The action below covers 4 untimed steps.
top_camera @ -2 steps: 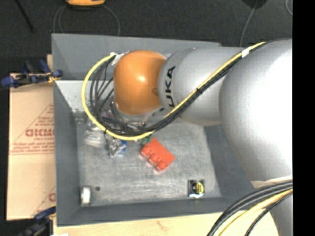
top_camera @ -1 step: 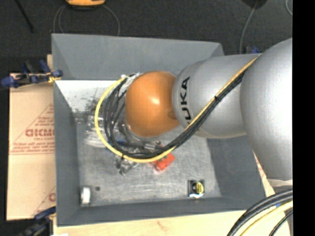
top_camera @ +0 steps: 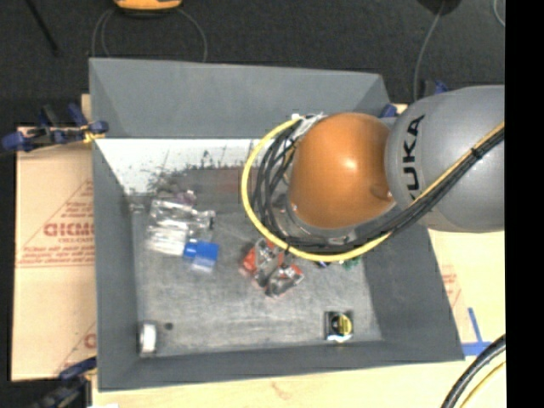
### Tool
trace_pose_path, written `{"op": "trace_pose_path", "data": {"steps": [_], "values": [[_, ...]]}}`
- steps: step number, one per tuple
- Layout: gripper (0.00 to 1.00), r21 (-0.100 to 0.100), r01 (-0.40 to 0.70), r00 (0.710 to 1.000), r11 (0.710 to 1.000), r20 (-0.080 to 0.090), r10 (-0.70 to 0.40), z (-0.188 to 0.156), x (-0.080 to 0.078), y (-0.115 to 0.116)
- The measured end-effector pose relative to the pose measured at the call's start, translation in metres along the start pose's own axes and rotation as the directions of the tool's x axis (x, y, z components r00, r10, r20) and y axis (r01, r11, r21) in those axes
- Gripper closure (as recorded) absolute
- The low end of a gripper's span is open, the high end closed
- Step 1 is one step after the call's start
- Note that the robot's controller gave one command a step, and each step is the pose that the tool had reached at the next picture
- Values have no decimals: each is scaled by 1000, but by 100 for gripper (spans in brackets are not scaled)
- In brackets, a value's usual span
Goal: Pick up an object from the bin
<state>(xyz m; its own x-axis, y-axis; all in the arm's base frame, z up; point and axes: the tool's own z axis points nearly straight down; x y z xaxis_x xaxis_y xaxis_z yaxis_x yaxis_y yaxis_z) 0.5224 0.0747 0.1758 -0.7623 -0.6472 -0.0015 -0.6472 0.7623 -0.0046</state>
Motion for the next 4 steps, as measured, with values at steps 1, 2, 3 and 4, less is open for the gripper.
{"op": "trace_pose_path", "data": {"steps": [1,2,3,4], "values": [[0,-4,4,1000,1000,0,-4,2,-2,4],[0,-3,197,980,980,-1,-197,75,-22,-80],[0,4,280,960,960,15,-280,101,7,-78],[0,4,508,862,862,3,-508,80,-17,-151]]}}
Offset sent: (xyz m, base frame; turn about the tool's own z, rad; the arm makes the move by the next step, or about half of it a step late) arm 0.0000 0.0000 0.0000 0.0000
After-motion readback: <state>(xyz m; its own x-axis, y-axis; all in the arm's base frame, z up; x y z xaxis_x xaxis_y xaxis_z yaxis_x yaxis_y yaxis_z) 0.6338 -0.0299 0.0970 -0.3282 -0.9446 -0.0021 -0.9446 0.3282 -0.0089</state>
